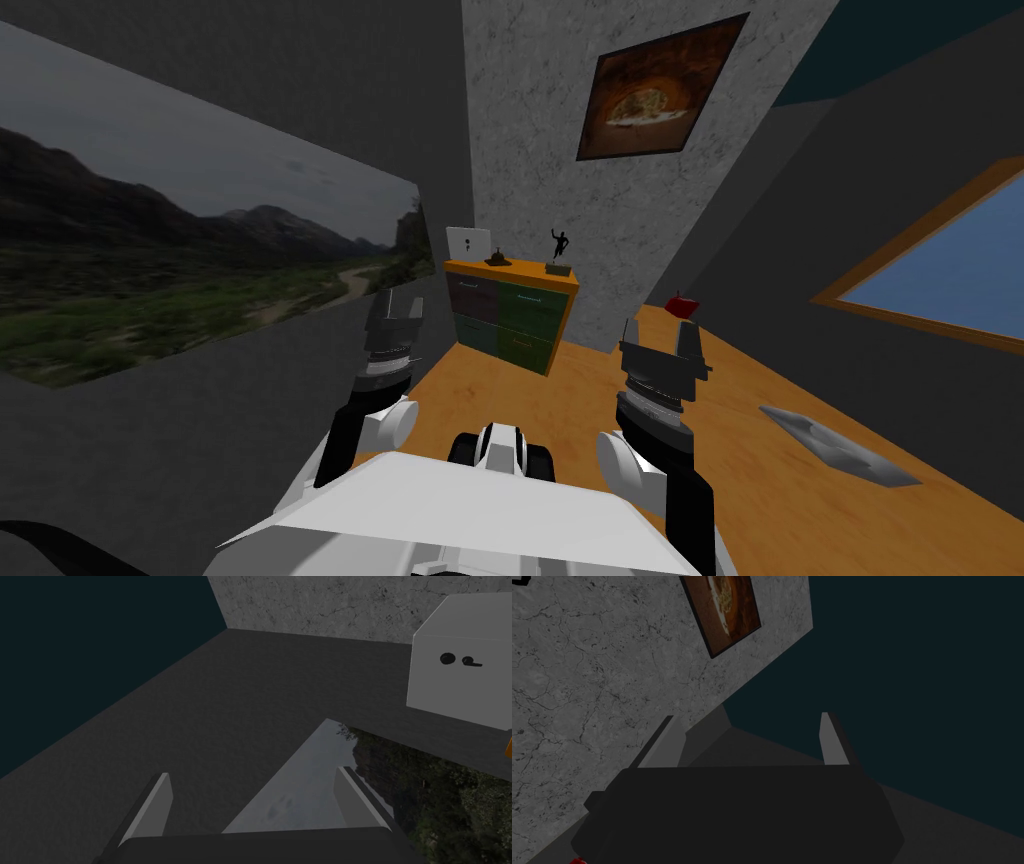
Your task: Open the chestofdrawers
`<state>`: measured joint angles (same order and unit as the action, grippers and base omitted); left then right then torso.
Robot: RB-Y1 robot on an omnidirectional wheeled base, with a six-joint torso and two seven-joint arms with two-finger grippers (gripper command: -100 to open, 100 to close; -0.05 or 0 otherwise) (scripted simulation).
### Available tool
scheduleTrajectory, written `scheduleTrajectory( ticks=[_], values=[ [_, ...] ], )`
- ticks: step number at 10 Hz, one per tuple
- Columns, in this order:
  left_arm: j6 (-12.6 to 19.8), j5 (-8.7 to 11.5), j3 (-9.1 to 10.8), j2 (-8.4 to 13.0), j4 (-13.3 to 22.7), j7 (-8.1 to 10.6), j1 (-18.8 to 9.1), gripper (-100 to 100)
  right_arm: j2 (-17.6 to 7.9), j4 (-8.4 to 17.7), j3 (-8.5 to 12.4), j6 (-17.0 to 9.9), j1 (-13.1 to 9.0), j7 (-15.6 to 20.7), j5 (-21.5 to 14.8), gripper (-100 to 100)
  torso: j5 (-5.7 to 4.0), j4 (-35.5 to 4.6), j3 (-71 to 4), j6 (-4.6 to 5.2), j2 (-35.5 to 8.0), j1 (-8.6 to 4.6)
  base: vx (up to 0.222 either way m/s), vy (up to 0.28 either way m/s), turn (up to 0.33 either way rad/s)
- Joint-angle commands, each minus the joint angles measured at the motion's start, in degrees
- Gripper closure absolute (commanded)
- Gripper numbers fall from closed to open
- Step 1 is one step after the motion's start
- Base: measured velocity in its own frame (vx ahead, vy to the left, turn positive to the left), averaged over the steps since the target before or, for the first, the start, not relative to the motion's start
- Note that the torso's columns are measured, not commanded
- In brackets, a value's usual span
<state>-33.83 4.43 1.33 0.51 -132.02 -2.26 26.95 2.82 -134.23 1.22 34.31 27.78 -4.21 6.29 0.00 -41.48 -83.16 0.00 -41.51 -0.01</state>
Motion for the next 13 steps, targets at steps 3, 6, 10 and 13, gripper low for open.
scheduleTrajectory(
  ticks=[3,6,10,13],
  values=[
    [0.79,-0.75,-0.39,5.52,3.29,-0.39,-1.28,-100,0.0,0.01,0.0,0.0,0.01,0.0,0.0,0,-0.01,-0.76,-1.45,0.0,-0.68,-0.03,0.055,-0.026,-0.032],
    [1.9,-1.75,-0.89,7.53,7.7,-0.9,-3.05,-100,0.0,0.0,0.0,0.0,0.02,0.0,0.0,0,-0.03,-0.76,-1.5,-0.01,-0.64,-0.1,0.12,-0.06,-0.058],
    [2.78,-2.54,-1.28,7.9,11.21,-1.31,-4.46,-100,0.0,0.01,0.0,0.0,0.0,0.0,0.0,0,0.03,-0.86,-1.3,0.0,-0.95,0.09,0.065,-0.029,-0.034],
    [3.62,-3.29,-1.65,7.72,14.54,-1.7,-5.8,-100,0.0,0.0,0.0,0.0,0.01,0.0,0.0,0,-0.01,-0.76,-1.49,-0.01,-0.65,-0.04,0.091,-0.034,-0.042]
  ],
)
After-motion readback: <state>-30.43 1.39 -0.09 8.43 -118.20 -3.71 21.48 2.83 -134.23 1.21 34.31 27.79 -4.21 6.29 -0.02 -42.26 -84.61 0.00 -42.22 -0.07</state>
